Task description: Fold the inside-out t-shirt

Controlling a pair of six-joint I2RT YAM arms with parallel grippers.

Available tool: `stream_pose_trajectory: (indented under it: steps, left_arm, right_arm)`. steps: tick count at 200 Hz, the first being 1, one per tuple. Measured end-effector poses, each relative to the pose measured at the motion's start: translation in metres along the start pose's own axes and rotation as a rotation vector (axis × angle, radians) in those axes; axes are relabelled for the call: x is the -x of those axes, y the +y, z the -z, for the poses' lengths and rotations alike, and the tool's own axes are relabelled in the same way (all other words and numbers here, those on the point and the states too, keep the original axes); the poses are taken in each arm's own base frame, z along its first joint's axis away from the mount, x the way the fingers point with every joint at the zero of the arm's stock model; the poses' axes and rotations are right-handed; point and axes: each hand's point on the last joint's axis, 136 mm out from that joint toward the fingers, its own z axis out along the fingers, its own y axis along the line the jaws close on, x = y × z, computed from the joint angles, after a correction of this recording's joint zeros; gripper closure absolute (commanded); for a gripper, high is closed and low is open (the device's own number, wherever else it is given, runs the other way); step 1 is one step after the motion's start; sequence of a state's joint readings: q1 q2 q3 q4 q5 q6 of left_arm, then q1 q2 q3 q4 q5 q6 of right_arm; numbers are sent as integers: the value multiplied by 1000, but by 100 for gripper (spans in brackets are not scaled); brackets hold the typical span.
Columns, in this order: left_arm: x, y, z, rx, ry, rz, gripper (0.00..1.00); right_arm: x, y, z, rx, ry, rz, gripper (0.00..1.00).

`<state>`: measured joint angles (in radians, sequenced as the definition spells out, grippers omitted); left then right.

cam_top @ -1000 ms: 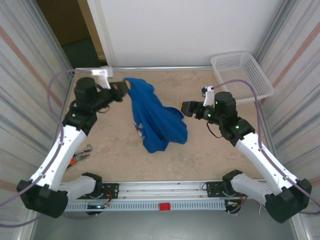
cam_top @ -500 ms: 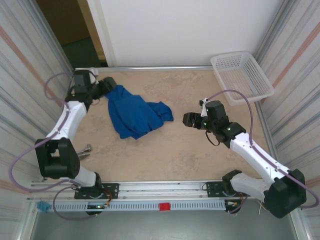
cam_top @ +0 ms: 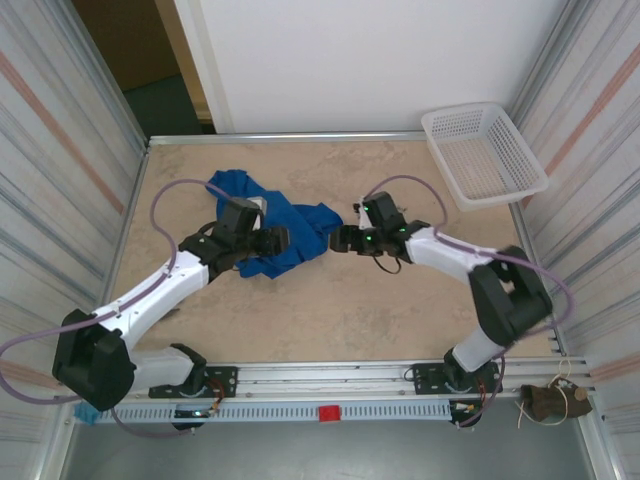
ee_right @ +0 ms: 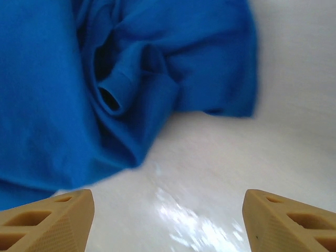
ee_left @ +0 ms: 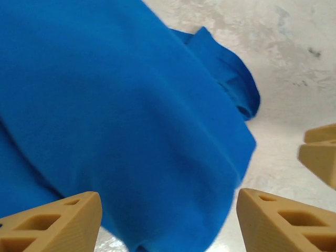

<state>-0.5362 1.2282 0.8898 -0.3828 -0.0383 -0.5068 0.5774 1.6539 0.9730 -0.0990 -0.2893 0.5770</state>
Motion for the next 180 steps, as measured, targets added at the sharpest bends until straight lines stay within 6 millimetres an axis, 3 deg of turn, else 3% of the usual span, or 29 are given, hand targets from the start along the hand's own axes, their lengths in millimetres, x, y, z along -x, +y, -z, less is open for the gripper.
stream_pose_trajectory:
  steps: [34, 39, 47, 54, 72, 90, 103, 117, 133, 144, 164, 180]
  left_arm:
    - [14, 8, 18, 11, -63, 34, 31]
    - [17, 9, 21, 9, -71, 40, 31]
    - [19, 9, 24, 6, -83, 47, 31]
    - [21, 10, 26, 4, -92, 52, 31]
    - [24, 10, 31, -4, -107, 62, 31]
    - [26, 9, 35, -15, -116, 65, 31]
    - [27, 6, 39, -30, -122, 65, 31]
    - [28, 2, 43, -55, -129, 61, 31]
    - [32, -7, 51, -109, -148, 55, 30]
    - [35, -15, 56, -156, -174, 49, 30]
    - [37, -27, 64, -236, -215, 35, 28]
    - [35, -41, 69, -292, -229, 11, 27]
  right_arm:
    - [12, 34, -44, 110, 41, -14, 47]
    - [14, 39, -49, 127, 44, -19, 57]
    - [17, 44, -54, 153, 51, -28, 85]
    - [20, 47, -57, 171, 55, -40, 100]
    - [23, 53, -56, 202, 65, -55, 100]
    - [32, 57, -43, 218, 51, -59, 100]
    - [48, 64, -19, 223, 20, -58, 100]
    - [75, 86, 21, 248, -53, -24, 100]
    - [116, 129, 89, 308, -198, 66, 100]
    - [134, 160, 138, 356, -295, 132, 100]
    - [143, 205, 218, 426, -442, 235, 100]
    - [140, 223, 257, 447, -511, 283, 100]
